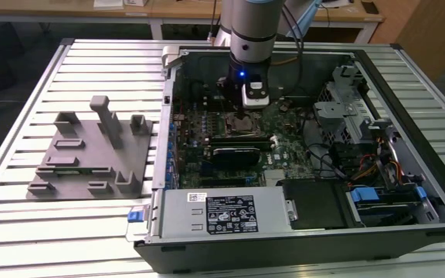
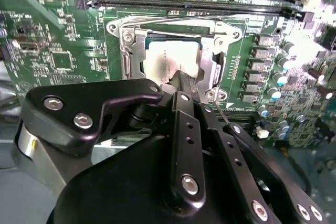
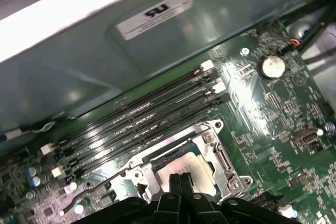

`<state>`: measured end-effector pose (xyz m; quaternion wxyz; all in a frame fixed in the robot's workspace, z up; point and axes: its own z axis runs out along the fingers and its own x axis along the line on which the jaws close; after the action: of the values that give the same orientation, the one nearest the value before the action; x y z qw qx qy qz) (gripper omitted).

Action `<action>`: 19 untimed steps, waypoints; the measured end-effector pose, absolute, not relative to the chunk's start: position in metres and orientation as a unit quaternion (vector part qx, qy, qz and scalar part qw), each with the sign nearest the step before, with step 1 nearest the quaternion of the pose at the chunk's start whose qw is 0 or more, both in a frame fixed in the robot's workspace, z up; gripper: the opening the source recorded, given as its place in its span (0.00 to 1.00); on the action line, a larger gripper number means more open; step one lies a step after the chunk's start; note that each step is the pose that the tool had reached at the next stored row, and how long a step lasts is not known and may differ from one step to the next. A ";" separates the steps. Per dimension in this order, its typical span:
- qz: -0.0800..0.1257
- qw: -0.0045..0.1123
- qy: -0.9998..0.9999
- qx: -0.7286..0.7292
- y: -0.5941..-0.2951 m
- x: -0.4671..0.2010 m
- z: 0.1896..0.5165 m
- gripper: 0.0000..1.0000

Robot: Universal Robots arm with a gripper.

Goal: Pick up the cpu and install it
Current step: 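Close the cpu cover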

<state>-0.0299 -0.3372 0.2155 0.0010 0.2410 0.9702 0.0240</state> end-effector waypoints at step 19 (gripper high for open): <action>0.024 -0.002 0.994 0.105 -0.337 -0.030 0.215 0.11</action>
<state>-0.0299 -0.3372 0.2154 -0.0023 0.1047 0.9942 0.0239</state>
